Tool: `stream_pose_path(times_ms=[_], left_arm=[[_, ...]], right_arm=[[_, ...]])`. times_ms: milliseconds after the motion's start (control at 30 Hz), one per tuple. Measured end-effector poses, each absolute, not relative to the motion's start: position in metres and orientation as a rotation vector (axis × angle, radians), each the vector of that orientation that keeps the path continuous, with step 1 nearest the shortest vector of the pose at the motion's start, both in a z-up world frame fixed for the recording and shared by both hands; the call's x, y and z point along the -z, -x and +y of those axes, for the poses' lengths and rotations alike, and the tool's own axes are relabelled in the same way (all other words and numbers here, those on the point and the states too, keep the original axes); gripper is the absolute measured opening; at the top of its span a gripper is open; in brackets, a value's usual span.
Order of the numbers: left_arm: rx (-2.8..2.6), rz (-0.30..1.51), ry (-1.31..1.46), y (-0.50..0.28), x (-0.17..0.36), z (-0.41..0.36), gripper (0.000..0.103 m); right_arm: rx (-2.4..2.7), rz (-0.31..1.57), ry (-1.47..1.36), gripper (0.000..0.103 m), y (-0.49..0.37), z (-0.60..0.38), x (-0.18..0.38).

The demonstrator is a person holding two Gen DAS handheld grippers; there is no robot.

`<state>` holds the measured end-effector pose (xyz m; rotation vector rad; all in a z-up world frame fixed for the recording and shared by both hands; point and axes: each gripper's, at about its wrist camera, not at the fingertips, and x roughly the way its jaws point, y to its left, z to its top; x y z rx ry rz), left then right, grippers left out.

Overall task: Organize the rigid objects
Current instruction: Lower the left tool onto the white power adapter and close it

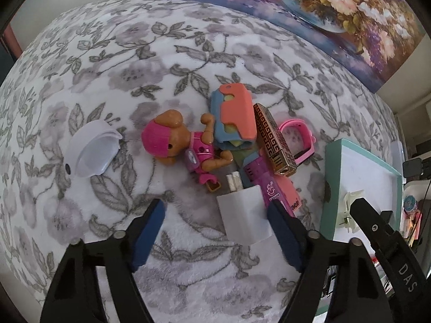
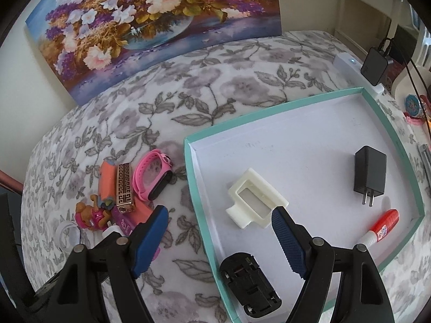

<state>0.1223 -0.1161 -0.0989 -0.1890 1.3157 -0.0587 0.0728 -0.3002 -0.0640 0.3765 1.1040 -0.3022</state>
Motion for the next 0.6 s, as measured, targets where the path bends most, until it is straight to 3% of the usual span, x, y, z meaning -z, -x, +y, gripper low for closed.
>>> stream_pose_path(times_ms=[267, 600], left_arm=[[0.112, 1.299, 0.198, -0.122, 0.096, -0.121, 0.056], [0.117, 1.293, 0.151, -0.127, 0.100, -0.135, 0.053]], right_arm=[[0.303, 1.117, -0.382, 0.082, -0.073, -0.302, 0.066], [0.306, 1.131, -0.374, 0.082, -0.074, -0.301, 0.069]])
